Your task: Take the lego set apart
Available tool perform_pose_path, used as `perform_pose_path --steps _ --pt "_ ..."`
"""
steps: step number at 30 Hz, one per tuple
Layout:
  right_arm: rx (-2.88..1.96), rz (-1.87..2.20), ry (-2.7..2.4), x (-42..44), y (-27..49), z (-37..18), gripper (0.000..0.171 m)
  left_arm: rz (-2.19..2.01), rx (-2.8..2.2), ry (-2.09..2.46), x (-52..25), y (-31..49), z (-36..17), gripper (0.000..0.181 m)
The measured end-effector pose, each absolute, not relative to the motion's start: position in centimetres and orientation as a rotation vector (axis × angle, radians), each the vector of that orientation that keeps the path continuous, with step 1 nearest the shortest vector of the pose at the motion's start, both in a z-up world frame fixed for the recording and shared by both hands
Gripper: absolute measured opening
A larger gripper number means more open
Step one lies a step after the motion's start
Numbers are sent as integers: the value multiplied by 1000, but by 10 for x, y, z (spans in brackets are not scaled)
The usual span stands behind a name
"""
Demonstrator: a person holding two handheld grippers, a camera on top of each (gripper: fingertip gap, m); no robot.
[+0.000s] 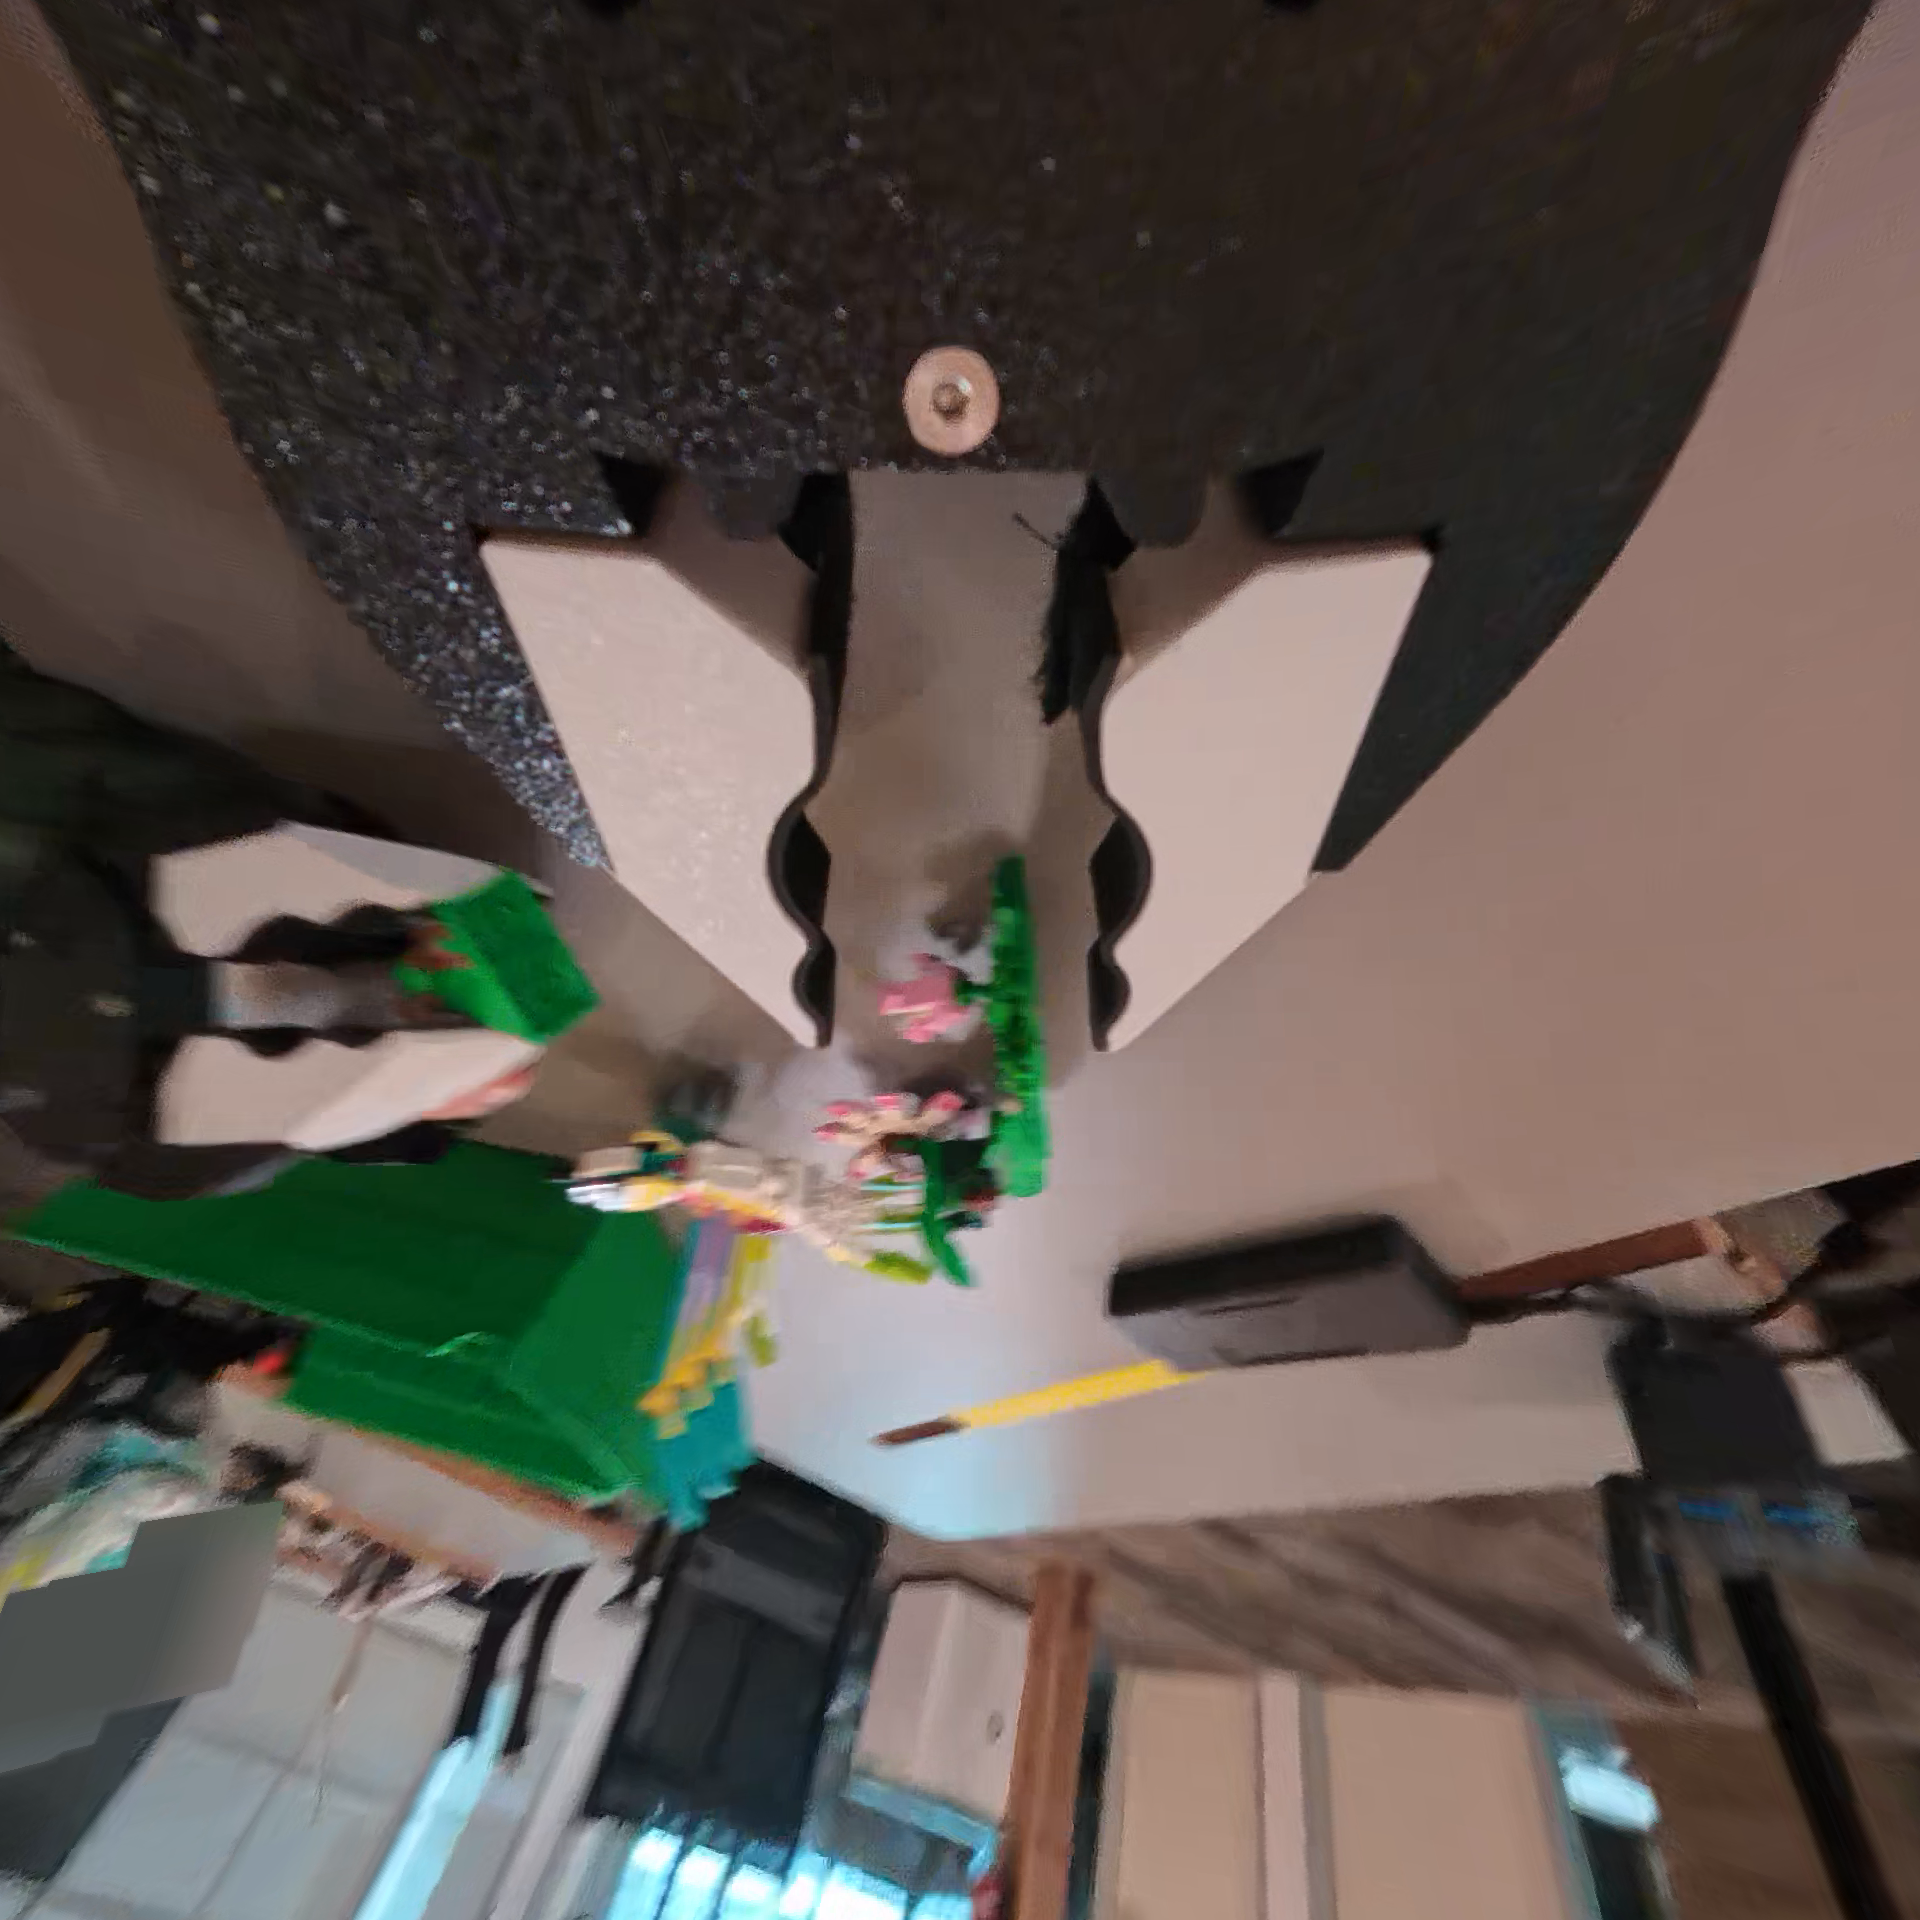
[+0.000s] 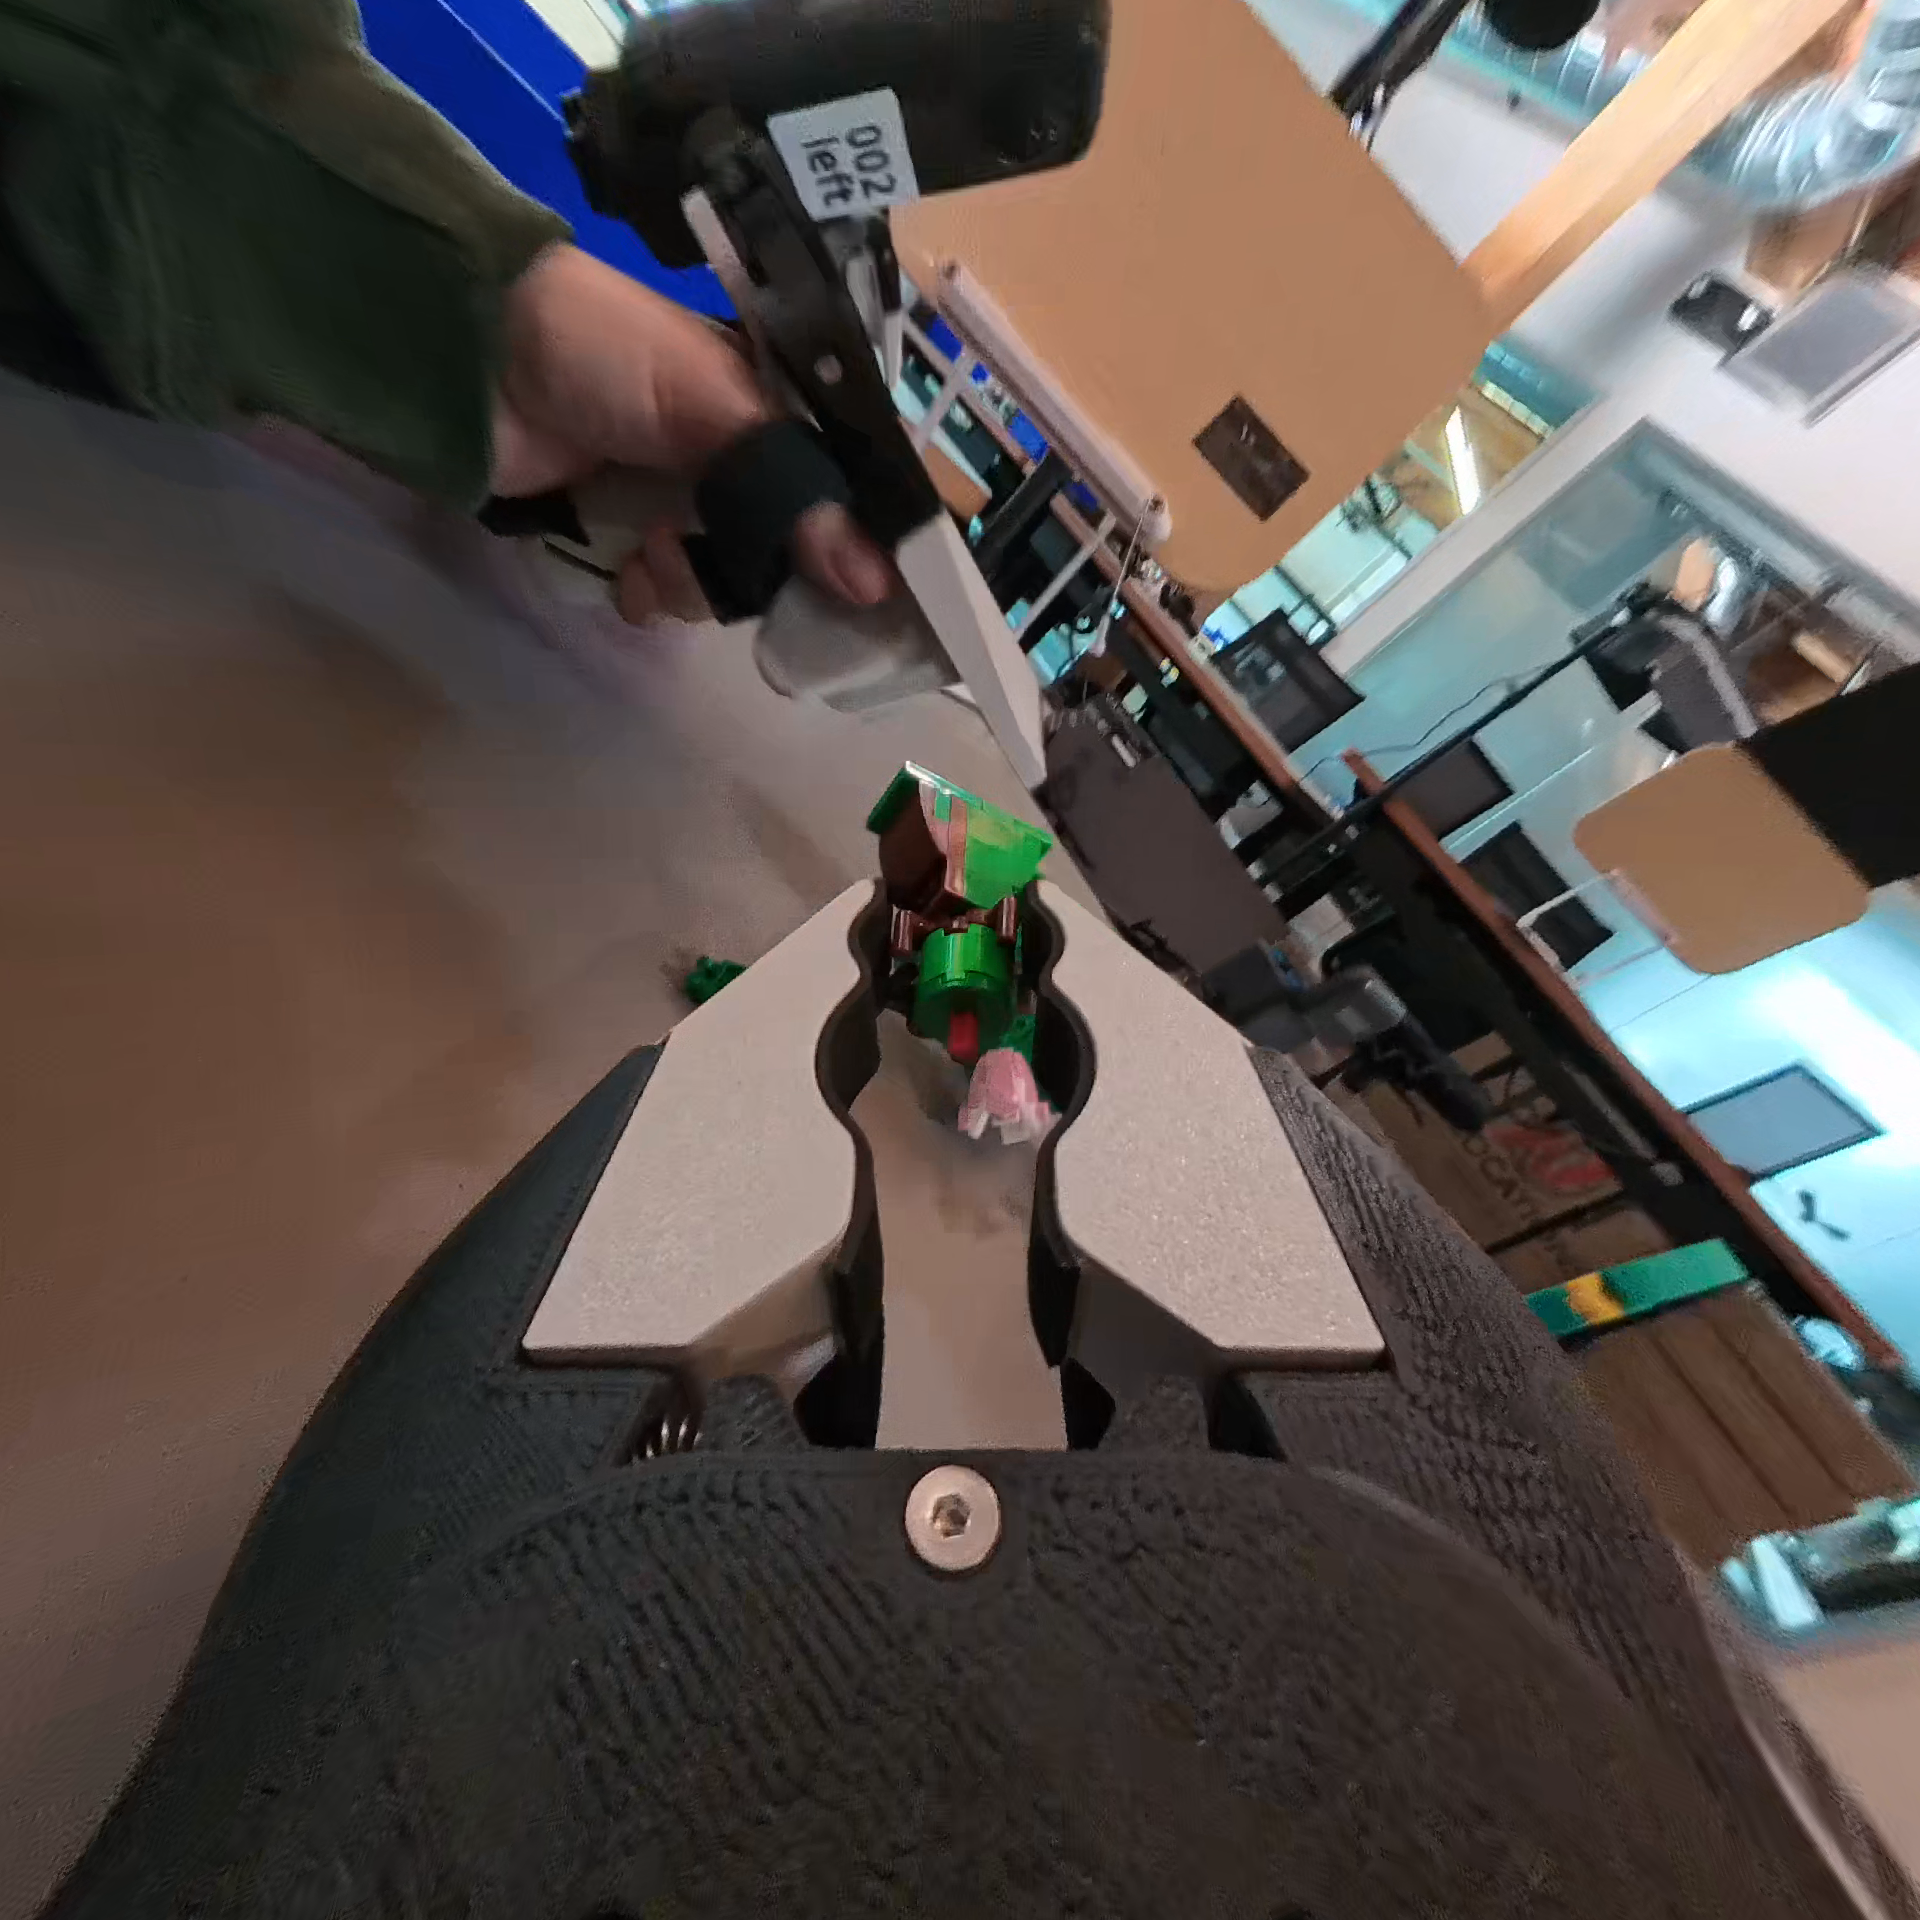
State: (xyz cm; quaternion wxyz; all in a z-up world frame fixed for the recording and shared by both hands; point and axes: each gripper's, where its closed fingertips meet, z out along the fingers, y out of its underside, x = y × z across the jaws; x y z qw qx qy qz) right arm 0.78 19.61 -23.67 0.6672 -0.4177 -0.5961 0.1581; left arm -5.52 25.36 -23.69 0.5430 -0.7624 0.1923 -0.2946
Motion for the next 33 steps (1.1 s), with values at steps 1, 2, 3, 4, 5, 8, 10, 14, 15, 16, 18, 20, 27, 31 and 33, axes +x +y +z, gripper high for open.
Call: perform_pose_path --steps 1,2,3,4,5,8,10,14,15,16,18,20,27,31,33 --pt "-901 343 -1346 8 192 -233 23 -771 -1774 472 -50 237 -230 49" --pt "-845 323 -1348 7 186 -229 23 -887 -1754 490 -41 220 -224 50" --pt "-783 295 -1351 6 181 -225 23 -1020 -1741 499 -32 204 -220 52" --pt "-725 259 -1360 5 175 -222 23 -1146 -1732 502 -25 190 -218 53" --pt "-671 225 -1378 4 169 -222 22 -1250 -1729 511 -19 178 -217 53" --pt "-553 173 -1440 -2 152 -225 22 -1361 -1765 556 -6 160 -227 52" --pt "-515 143 -1468 -4 146 -228 23 -1375 -1799 634 2 150 -235 45" --pt "-501 101 -1501 -6 146 -233 22 -1418 -1776 724 12 137 -237 17" --pt "-505 105 -1511 -6 147 -234 23 -1362 -1777 746 11 139 -239 15" --pt "-529 139 -1529 -5 147 -236 25 -1247 -1779 784 8 143 -243 15" --pt "-666 332 -1565 -2 146 -237 42 -968 -1777 915 0 149 -250 15" --pt "-807 582 -1578 1 139 -231 42 -677 -1745 1086 -2 150 -256 15" --pt "-944 557 -1768 -2 130 -260 20 -208 -1630 1444 6 140 -277 16" --pt "-988 646 -1788 -1 126 -261 14 -193 -1575 1469 8 139 -277 16" --pt "-1005 801 -1730 1 123 -251 14 -345 -1530 1397 11 133 -264 15"
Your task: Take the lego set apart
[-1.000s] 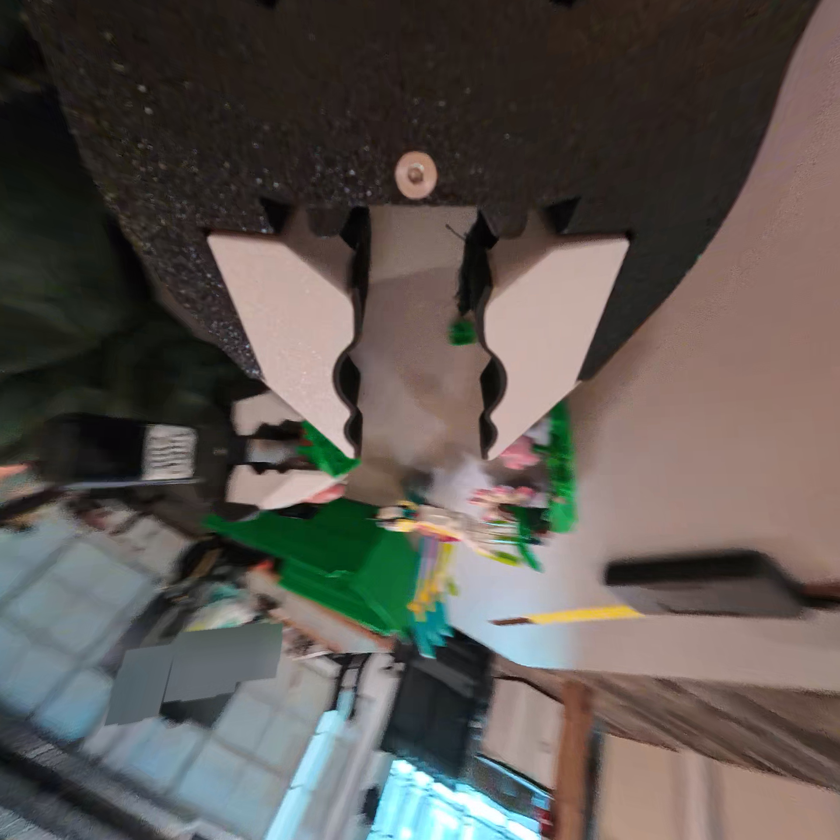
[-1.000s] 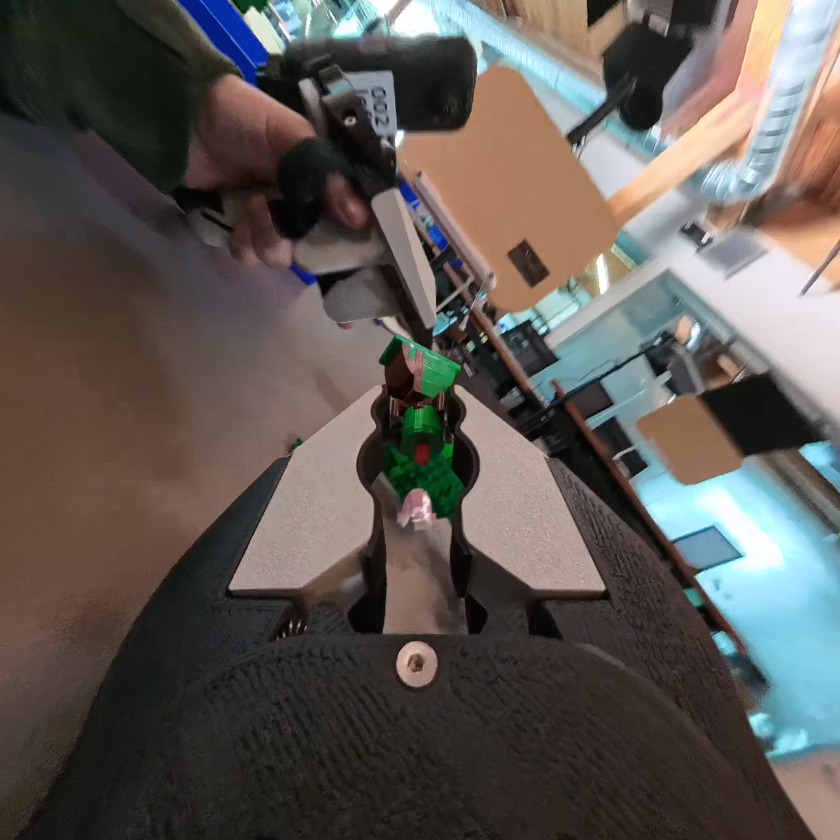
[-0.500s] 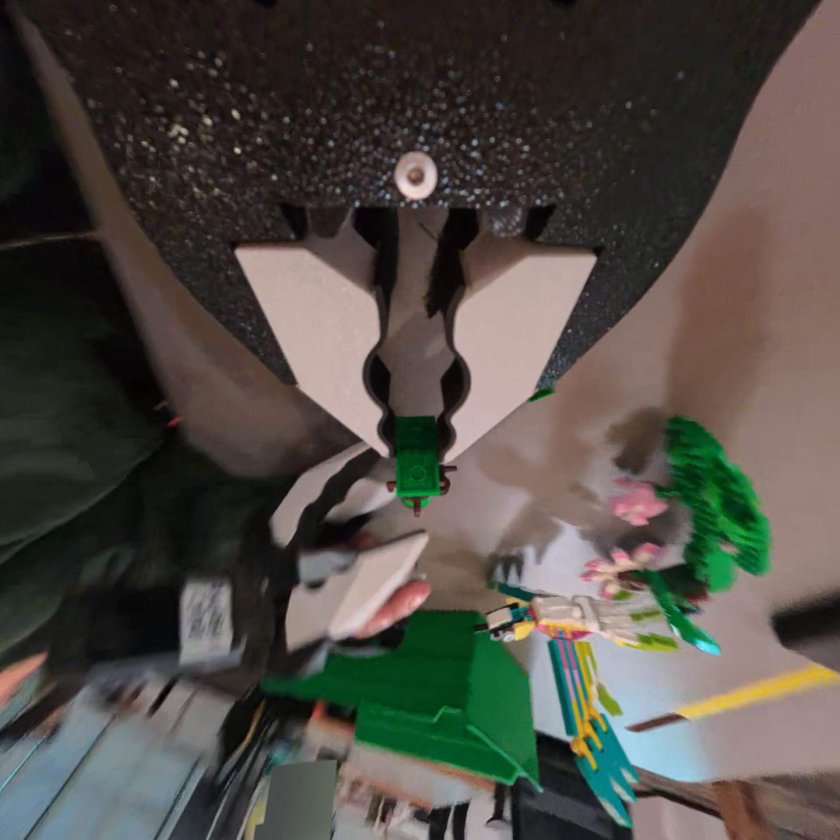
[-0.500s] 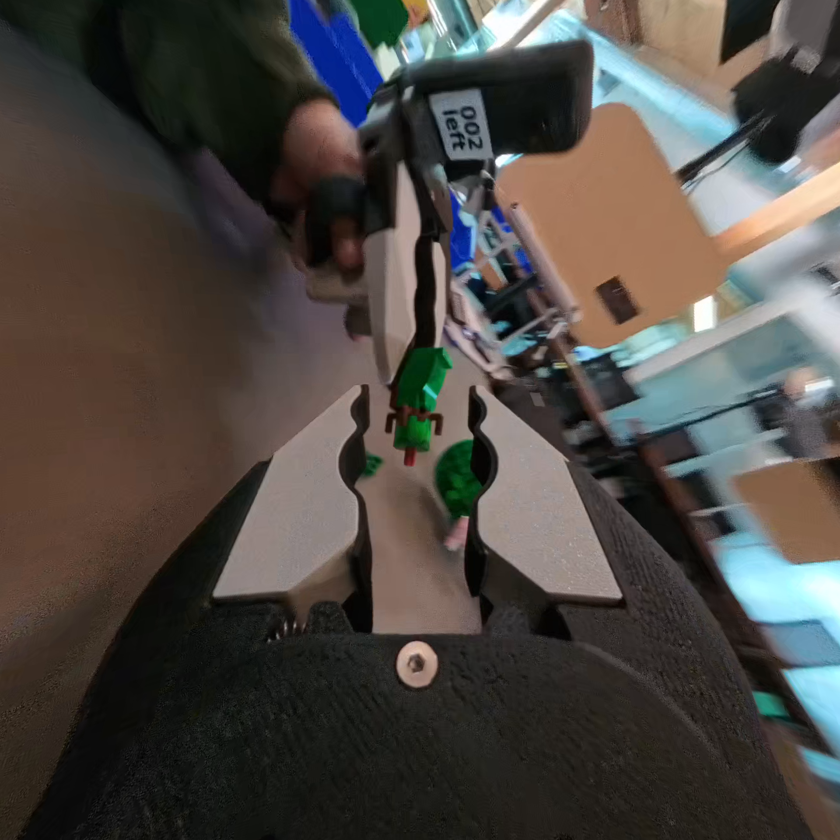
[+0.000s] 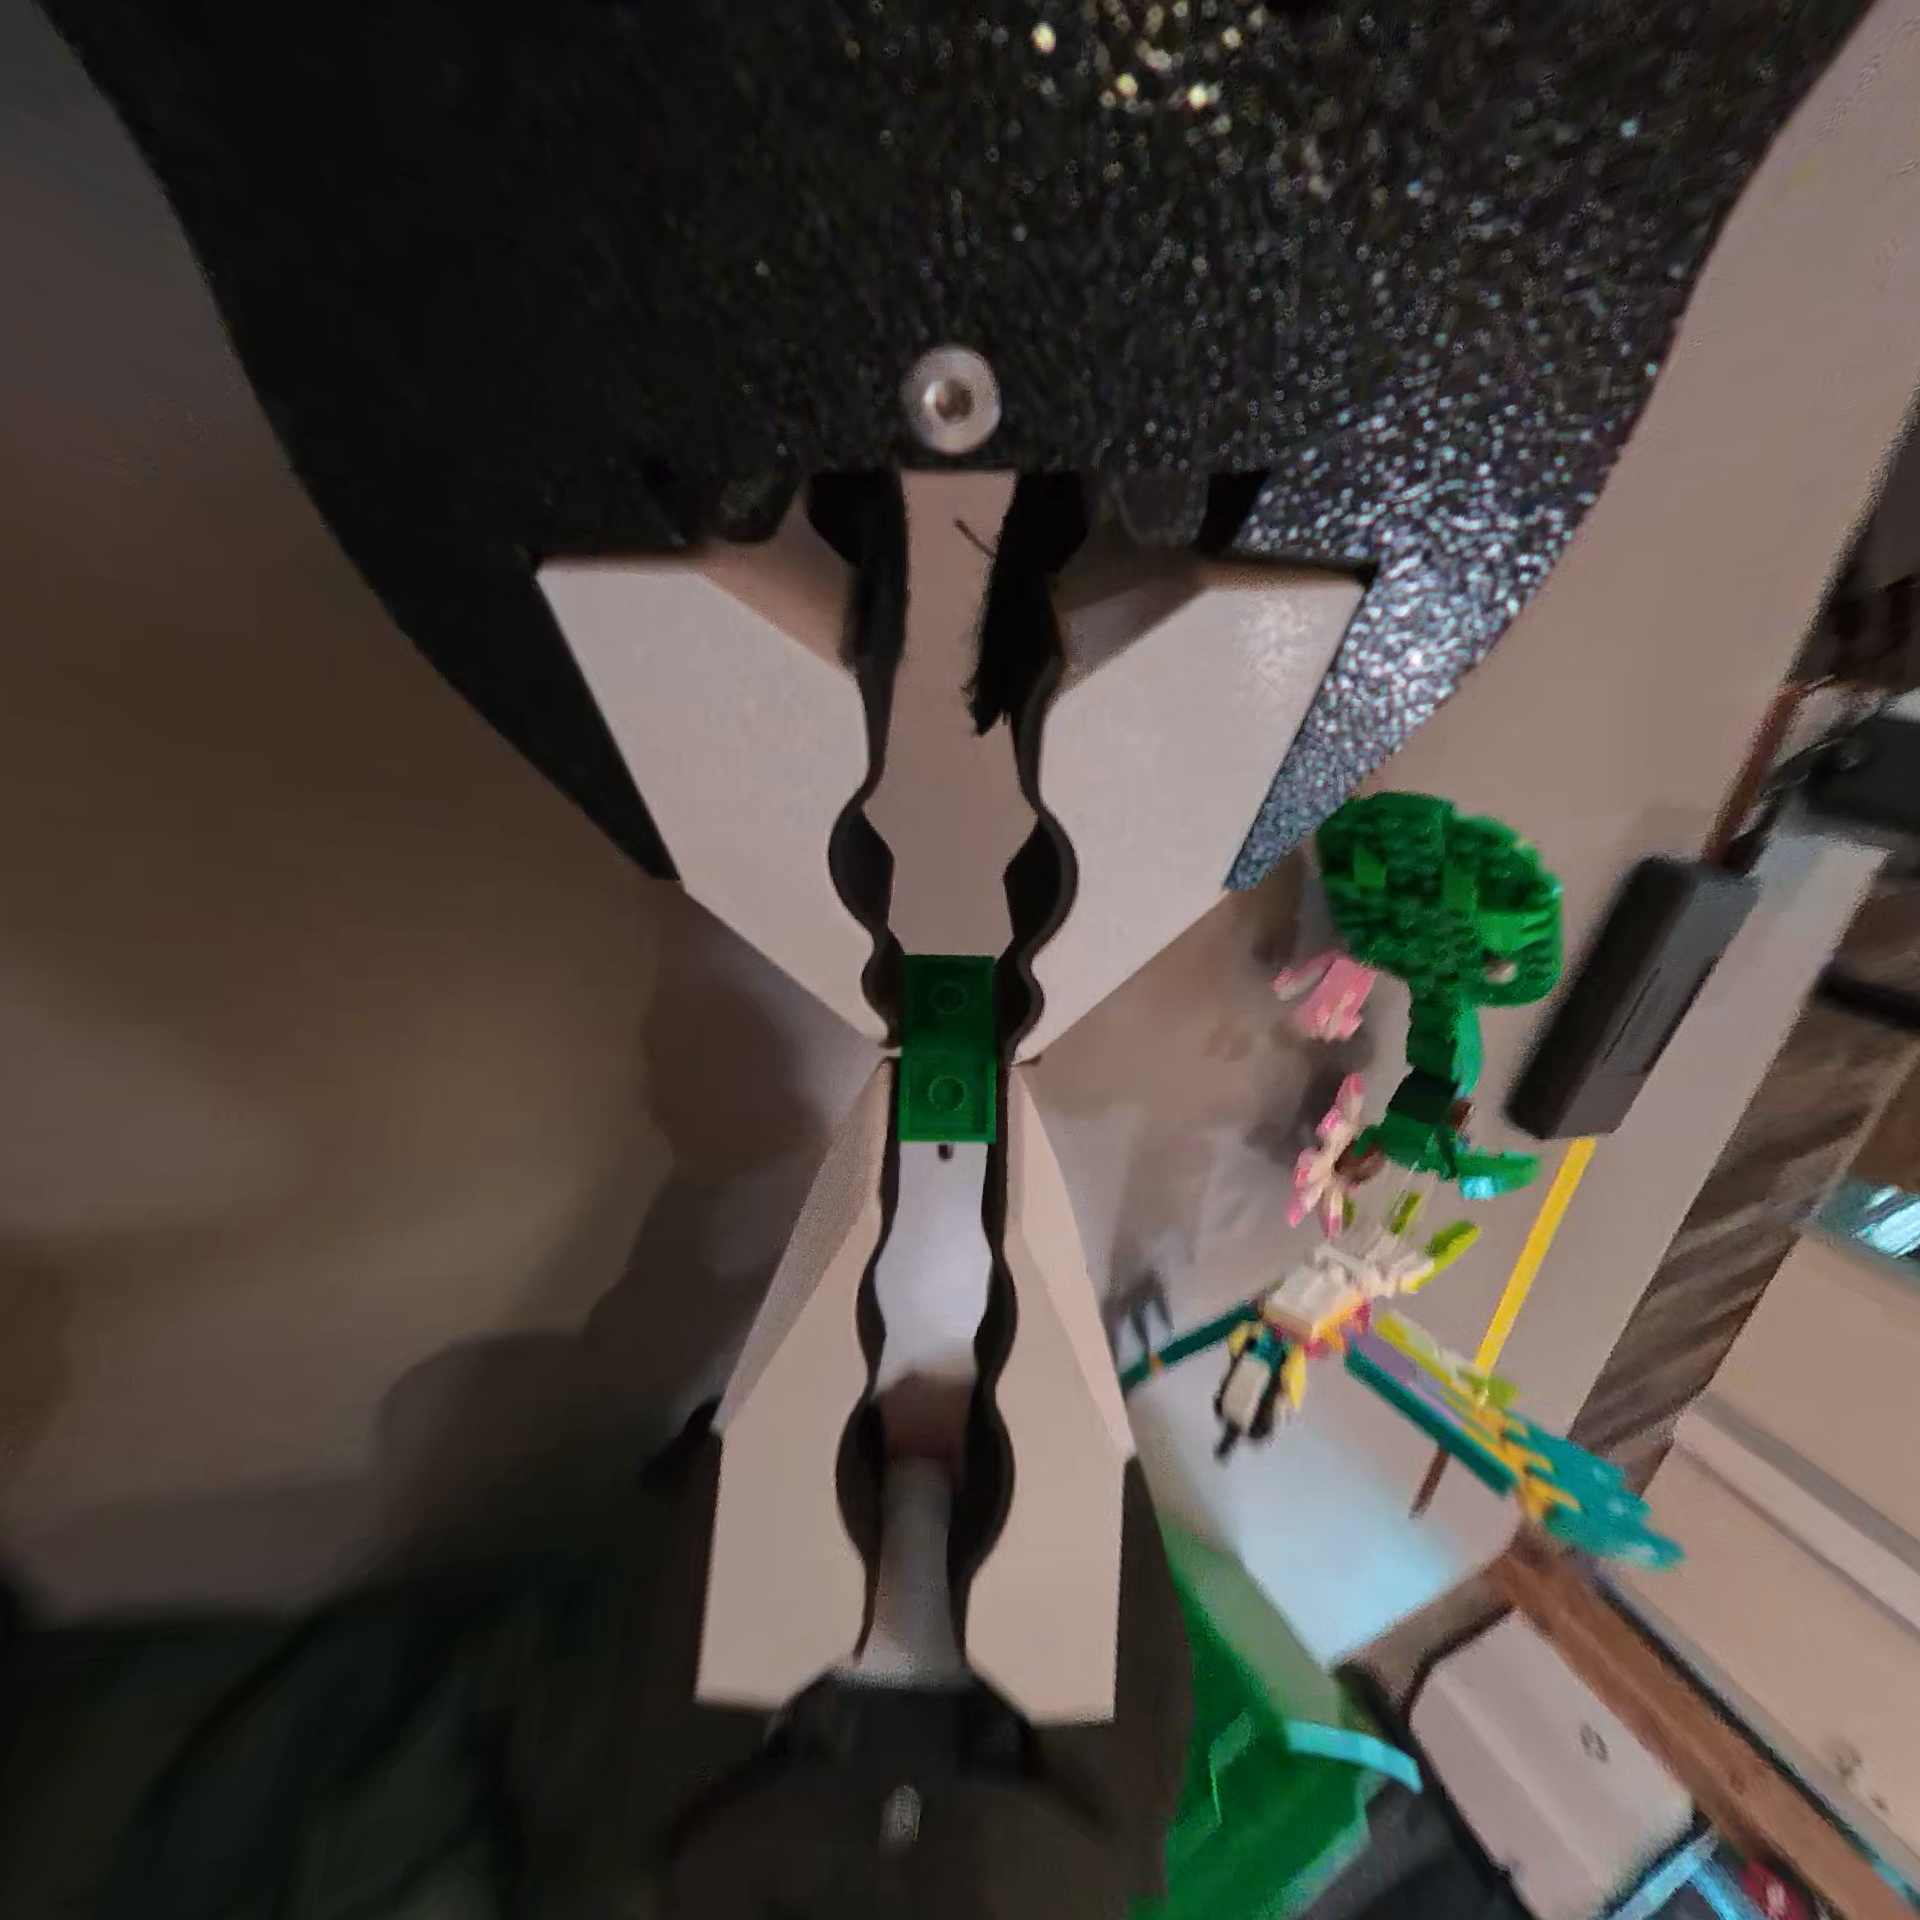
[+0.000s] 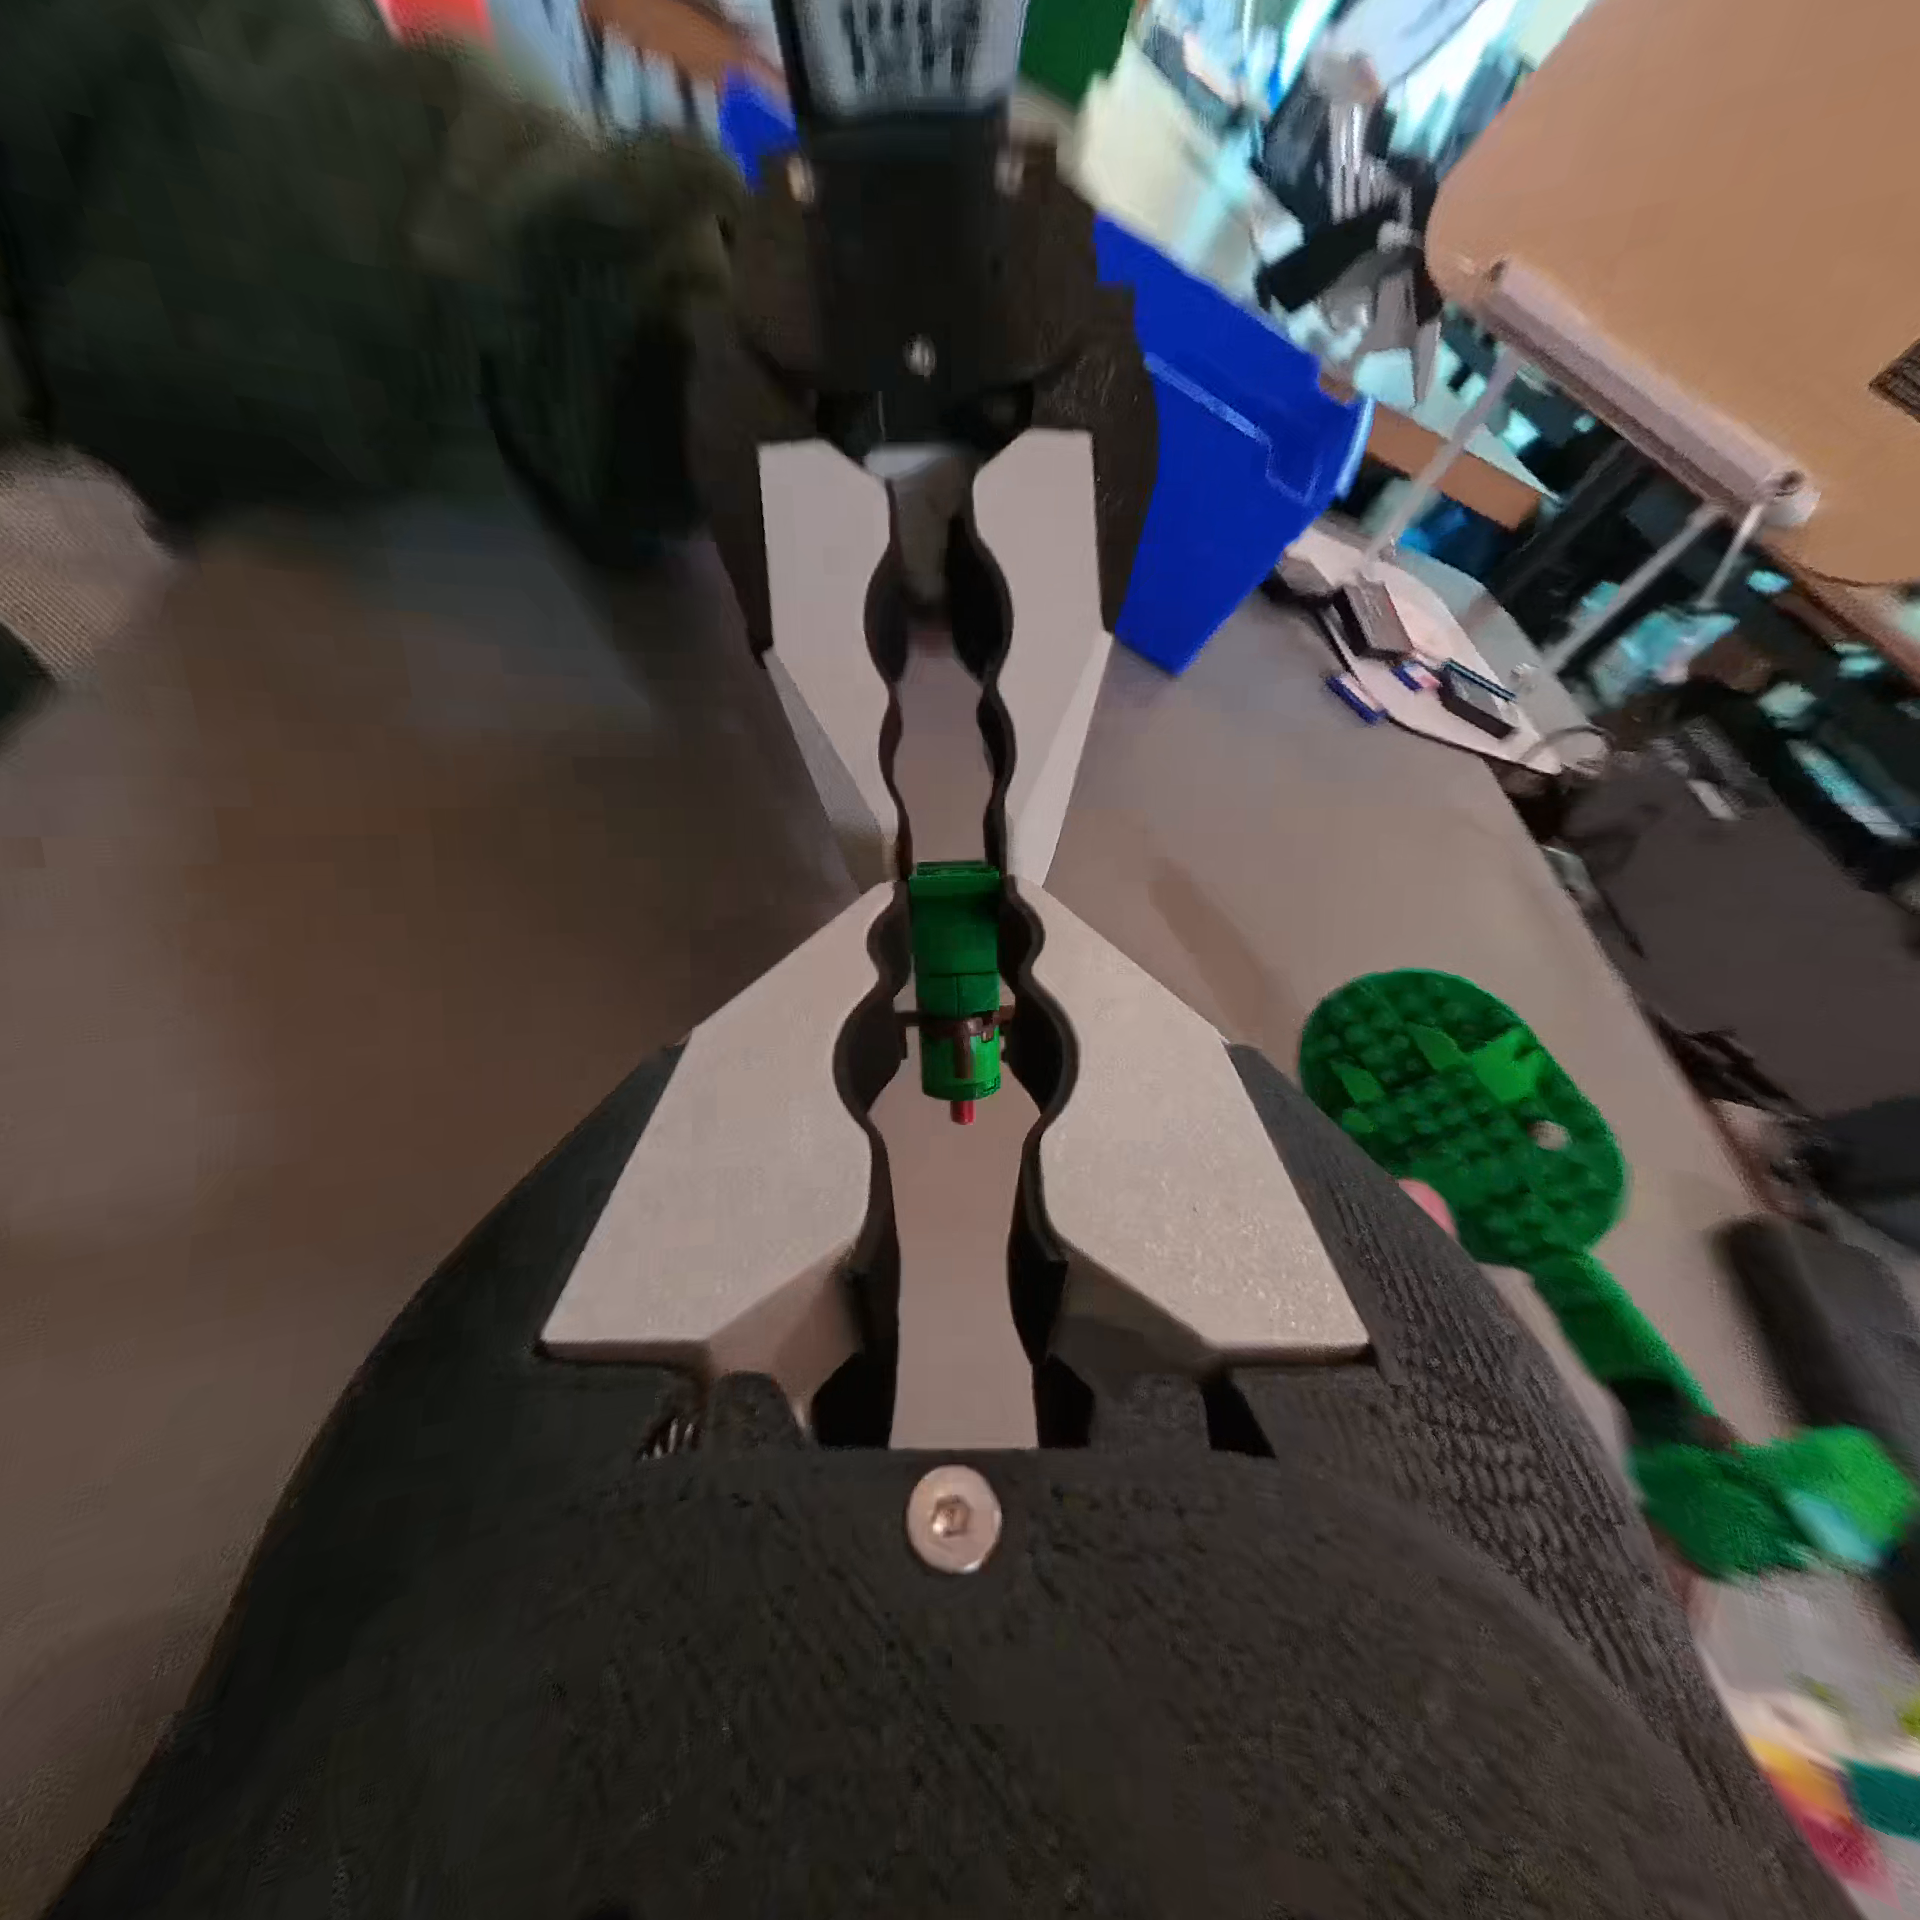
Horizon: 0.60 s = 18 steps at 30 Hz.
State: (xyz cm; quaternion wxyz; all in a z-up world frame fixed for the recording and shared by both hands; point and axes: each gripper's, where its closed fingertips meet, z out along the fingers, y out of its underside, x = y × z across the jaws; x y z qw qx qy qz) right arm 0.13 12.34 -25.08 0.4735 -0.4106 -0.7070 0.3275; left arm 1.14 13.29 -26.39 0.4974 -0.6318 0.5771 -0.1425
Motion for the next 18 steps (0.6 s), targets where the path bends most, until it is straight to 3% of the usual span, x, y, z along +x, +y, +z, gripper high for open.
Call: perform_pose_path --steps 3,11,18 --pt "-1010 1116 -1636 6 112 -230 13 -717 -1462 1273 17 117 -239 15" --pt "-1070 1328 -1415 40 143 -202 14 -935 -1454 1046 -28 124 -215 15" --pt "-1371 1453 -1247 21 163 -223 14 -949 -1899 1089 -21 128 -283 15"
